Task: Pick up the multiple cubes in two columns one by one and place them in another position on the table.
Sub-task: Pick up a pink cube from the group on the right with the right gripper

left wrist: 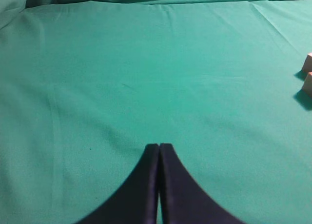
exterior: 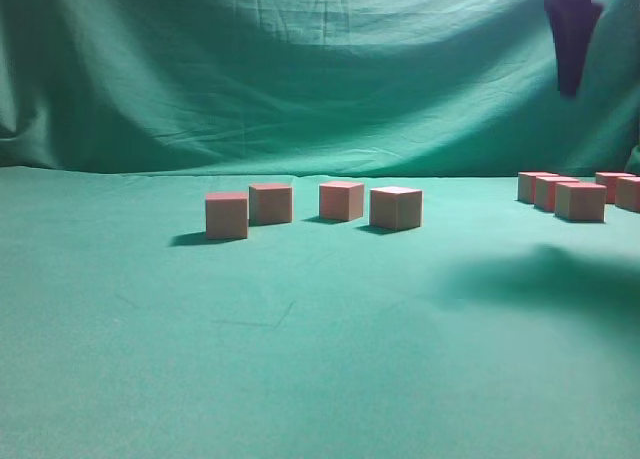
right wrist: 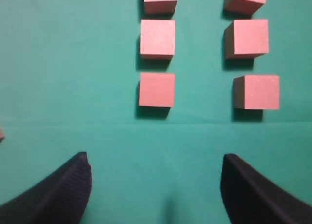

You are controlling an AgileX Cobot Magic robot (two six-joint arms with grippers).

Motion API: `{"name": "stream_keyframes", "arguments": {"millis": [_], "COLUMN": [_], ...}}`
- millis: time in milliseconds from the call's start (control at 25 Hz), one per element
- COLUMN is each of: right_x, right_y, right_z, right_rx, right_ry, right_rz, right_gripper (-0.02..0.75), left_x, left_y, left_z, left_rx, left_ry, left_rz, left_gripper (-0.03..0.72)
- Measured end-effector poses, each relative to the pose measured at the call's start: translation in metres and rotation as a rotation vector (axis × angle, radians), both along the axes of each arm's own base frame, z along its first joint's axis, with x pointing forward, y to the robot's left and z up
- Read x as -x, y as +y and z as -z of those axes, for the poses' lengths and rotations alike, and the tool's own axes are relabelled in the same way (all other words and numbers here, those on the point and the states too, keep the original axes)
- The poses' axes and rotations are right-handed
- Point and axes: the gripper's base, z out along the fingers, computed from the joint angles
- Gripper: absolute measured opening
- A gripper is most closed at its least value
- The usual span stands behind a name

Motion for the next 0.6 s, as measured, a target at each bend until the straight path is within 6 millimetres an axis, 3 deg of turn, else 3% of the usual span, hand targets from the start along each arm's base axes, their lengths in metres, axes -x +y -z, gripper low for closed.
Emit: {"name": "stream_keyframes", "arguments": {"millis": [200, 600], "right_x": [-0.015, -0.035], "right_y": [0.005, -0.001], "right_z": [0.039, 0.066], "right_rx": [0.015, -0.007], "right_ry": [0.059, 0.021], "right_rz": [-0.008, 0.014], "right_gripper": [0.555, 0.555], "left_x": [0.000, 0.000], "left_y": [0.000, 0.000], "left_z": [0.000, 0.000], "left_rx": [0.000, 0.000], "left_ry": [0.000, 0.000], "left_rz": [0.000, 0.000], "left_gripper": [0.000, 0.000]}}
